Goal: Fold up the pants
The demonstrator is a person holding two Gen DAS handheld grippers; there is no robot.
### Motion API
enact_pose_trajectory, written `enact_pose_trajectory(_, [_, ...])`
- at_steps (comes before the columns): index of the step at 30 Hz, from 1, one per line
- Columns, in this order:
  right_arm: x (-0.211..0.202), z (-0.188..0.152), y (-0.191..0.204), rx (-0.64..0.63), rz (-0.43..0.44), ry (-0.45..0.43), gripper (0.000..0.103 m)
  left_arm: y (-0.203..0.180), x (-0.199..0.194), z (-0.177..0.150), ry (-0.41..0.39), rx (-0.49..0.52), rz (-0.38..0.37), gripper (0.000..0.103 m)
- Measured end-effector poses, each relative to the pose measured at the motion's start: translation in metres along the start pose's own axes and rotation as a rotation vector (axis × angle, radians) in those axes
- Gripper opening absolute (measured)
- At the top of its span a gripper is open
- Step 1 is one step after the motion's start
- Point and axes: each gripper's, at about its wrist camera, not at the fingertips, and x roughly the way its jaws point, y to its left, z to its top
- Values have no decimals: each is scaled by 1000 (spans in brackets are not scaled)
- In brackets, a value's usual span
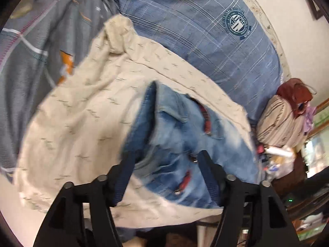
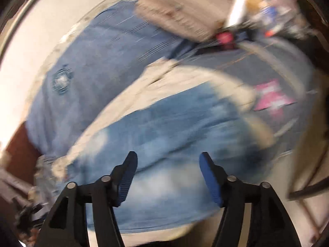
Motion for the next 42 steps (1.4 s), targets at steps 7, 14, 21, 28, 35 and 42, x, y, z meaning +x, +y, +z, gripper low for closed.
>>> enact_pose_trajectory(7, [91, -30, 42, 93, 195, 251, 66, 3, 68, 3, 164, -79, -40, 63])
enact_pose_trajectory(14, [125, -46, 56, 135, 234, 271, 57, 20, 115, 31, 174, -168, 25, 62])
enact_pose_trajectory(21, [96, -31, 68, 111, 292, 194, 6, 12, 88, 53, 122, -149, 9, 23])
enact_pose_trajectory(28, [35, -63, 80, -9, 334, 202, 6, 26, 23, 1, 75, -4, 21, 23])
enact_pose_trajectory(35, [86, -128, 35, 73, 169, 391, 11, 74, 62, -29, 220, -61, 140, 25])
enact_pose_trajectory(42, [6, -83, -32, 197, 129, 113, 49, 80, 1, -26, 114, -5, -3, 63])
